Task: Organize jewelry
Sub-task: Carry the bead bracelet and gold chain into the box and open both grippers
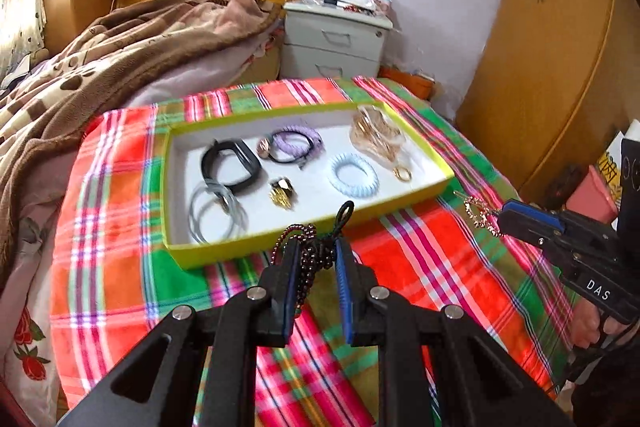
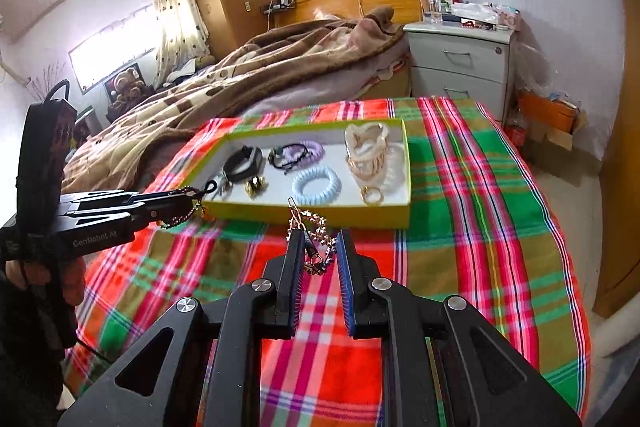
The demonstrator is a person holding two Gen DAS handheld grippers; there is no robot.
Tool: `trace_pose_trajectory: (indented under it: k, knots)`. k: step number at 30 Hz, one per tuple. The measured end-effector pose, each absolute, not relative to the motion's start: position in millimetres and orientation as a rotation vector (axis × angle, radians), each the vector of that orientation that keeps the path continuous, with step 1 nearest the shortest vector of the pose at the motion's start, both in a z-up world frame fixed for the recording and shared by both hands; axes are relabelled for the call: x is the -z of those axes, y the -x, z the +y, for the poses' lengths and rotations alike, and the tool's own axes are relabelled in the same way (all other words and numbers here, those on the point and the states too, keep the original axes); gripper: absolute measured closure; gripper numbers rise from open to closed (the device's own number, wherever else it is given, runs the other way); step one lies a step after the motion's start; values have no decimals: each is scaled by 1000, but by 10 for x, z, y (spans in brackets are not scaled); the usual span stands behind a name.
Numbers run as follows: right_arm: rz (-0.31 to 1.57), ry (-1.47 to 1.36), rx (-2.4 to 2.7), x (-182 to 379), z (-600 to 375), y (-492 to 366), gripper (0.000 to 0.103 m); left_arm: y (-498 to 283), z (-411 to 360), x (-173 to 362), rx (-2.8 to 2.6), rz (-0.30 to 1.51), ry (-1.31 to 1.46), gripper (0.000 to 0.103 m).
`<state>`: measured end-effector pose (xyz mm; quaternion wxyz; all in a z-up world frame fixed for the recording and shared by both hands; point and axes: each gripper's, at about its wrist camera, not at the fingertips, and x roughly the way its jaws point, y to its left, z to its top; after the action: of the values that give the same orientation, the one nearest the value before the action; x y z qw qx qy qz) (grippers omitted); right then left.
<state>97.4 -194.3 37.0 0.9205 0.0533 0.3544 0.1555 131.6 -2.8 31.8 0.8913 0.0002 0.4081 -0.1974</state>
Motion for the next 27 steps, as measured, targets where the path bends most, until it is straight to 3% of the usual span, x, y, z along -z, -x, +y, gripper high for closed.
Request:
trace_pose_trajectory:
  k: [13, 27]
  knots:
    - [726, -128, -301, -420, -1760, -1527, 86, -1745, 100, -366, 385, 843, 30, 85]
    - [810, -113, -285, -93, -1558, -2090, 86, -1955, -91, -84, 385, 900, -8, 85]
